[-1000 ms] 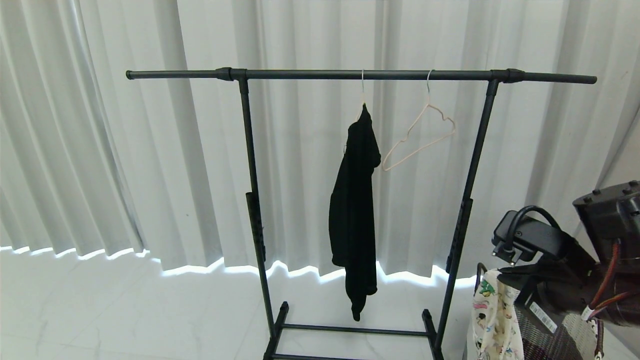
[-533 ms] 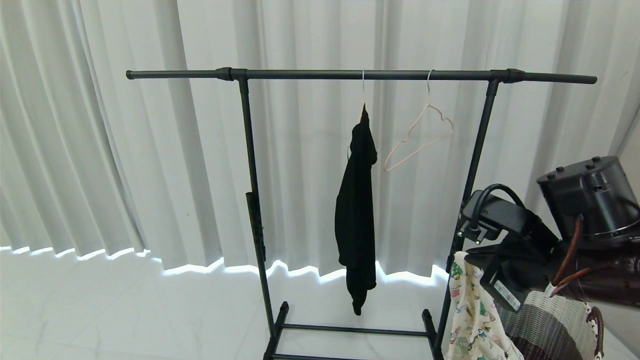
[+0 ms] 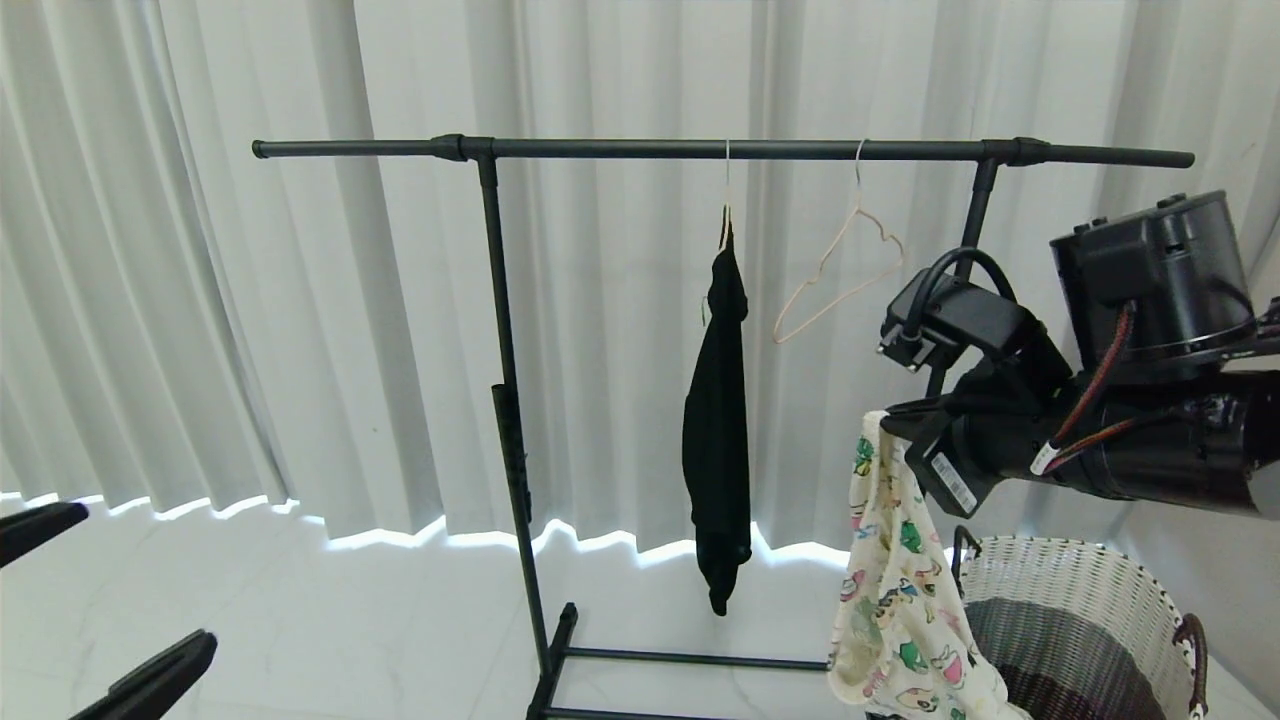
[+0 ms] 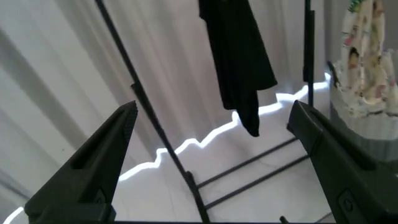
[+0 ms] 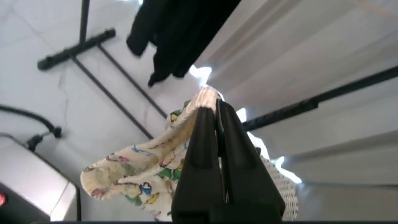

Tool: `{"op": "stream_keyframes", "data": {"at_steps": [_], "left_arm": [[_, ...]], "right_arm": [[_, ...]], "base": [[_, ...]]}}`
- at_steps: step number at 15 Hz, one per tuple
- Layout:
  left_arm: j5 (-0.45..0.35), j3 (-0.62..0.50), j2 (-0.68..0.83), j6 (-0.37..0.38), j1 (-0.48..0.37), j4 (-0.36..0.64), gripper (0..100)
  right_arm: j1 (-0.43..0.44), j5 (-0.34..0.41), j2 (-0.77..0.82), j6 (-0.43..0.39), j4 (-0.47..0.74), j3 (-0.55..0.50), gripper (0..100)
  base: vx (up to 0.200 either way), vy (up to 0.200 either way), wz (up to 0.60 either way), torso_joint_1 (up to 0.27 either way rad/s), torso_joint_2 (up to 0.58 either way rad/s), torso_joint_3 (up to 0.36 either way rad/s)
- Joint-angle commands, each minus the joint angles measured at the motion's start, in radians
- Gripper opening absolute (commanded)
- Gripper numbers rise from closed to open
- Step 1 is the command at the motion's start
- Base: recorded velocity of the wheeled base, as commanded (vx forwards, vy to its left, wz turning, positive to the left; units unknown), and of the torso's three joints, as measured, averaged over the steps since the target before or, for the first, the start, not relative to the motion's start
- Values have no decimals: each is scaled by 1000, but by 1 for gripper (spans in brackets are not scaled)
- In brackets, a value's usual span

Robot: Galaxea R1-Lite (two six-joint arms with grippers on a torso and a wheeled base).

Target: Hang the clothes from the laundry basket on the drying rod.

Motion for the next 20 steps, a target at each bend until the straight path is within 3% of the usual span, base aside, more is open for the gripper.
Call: {"op": "stream_keyframes", "data": {"at_steps": [1,3,6,10,13,18,20], "left_arm": [[-9,-89,185,26,-75,0,100],[-5,-100,245,8,-161,0,100],[18,-162,327,-168,-262,-2,100],[204,-257,445,-403,-370,-2,100],[373,-229,520,-443,-431,-3,100],[379,-226,531,-483,-623,-6,100],[380,-231,567,-517,-655,-29,100]], "right_arm": [[10,0,28,0,0,-55,0],[29,0,60,0,0,-115,0],[59,0,134,0,0,-227,0],[110,-2,234,0,4,-381,0],[141,-2,289,0,4,-465,0],[230,-2,312,1,4,-516,0],[256,-2,312,1,4,-517,0]], "base": [[0,0,0,0,0,0],[0,0,0,0,0,0],[0,0,0,0,0,0],[0,0,0,0,0,0],[0,0,0,0,0,0],[0,0,0,0,0,0],[0,0,0,0,0,0]]}}
